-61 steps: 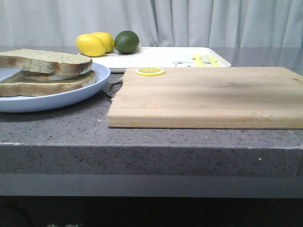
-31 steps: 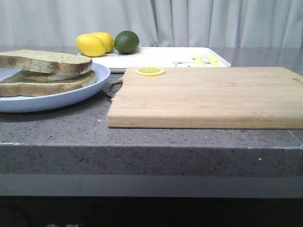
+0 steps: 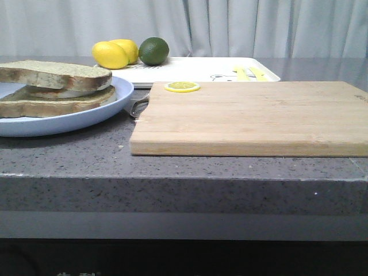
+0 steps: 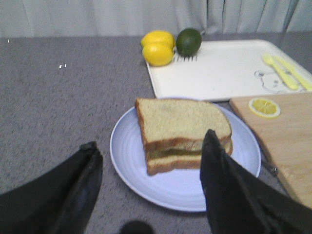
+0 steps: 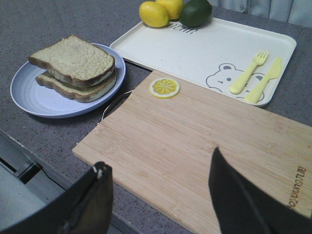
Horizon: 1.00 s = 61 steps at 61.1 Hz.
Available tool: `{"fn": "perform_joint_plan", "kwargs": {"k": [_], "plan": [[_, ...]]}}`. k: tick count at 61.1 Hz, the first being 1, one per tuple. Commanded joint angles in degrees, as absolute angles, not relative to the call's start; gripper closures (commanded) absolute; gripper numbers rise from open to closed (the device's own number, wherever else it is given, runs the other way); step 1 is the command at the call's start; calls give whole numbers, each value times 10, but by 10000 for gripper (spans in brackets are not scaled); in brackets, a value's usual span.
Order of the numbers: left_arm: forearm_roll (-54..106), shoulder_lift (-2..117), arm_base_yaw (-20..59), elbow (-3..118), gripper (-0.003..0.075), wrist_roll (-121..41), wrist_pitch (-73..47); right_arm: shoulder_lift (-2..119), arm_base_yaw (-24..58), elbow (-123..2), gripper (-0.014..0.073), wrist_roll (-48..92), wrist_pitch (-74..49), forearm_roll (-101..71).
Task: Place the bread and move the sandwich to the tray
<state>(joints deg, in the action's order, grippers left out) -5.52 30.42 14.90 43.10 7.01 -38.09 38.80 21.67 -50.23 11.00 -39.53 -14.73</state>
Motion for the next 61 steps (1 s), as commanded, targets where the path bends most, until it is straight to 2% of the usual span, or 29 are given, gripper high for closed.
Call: {"fn": "perform_joint_plan", "kwargs": {"k": [1, 19, 30, 40, 47, 55, 61], "plan": [[-77, 318, 155, 469, 281, 68, -410, 388, 213, -515, 138, 109, -353, -150], [-106, 425, 154, 562, 281, 107, -550, 388, 213, -515, 138, 109, -356, -150], [-186, 535, 154, 605, 281, 122, -553, 388, 213, -515, 138, 109, -356, -150], [-182, 637, 127, 650, 281, 122, -566, 388, 213, -515, 138, 109, -356, -150], [-129, 711, 75, 692, 281, 97, -570, 388, 213, -515, 138, 109, -356, -150], [68, 781, -7, 735, 281, -35, -566, 388, 213, -515, 138, 109, -356, -150], [160, 816, -50, 745, 281, -100, -566, 388, 213, -515, 138, 109, -356, -150]]}}
